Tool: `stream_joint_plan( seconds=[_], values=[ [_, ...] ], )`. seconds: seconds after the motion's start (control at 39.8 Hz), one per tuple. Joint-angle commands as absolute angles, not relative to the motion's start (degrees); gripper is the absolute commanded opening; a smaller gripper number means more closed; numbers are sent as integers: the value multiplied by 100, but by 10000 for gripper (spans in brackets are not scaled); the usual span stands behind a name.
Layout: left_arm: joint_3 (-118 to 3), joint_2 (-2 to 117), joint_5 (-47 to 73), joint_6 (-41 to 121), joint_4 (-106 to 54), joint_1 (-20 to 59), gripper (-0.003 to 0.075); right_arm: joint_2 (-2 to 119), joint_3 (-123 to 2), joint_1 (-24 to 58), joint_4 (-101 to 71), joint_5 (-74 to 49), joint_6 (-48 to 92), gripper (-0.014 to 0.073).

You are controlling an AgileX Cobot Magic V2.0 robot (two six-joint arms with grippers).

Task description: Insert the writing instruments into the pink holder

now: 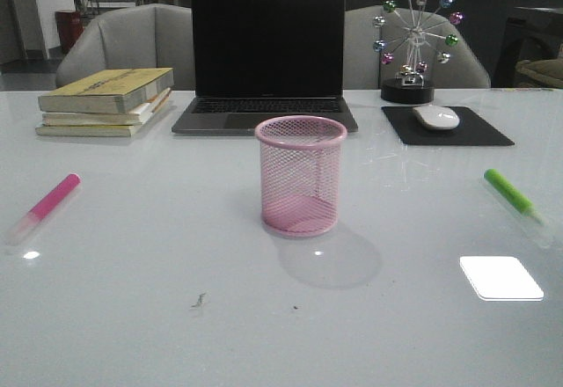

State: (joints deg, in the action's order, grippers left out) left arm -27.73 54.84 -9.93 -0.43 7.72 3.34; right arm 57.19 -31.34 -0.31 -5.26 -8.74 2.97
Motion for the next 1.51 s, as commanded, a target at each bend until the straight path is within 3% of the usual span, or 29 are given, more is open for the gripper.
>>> stream_joint_plan(
  seconds=[0.0, 0.73, 1.48],
  values=[
    [-2993, 5462, -1462, -84, 706, 316, 437, 5994, -3705, -68, -531, -1116, 336, 469],
    [-2993, 5462, -1473, -84, 706, 316, 437, 10527, -9011, -68, -559, -5191, 336, 469],
    [-2993, 5462, -1473, -84, 706, 316, 437, 11897, -9306, -68, -577, -5381, 336, 469]
  ],
)
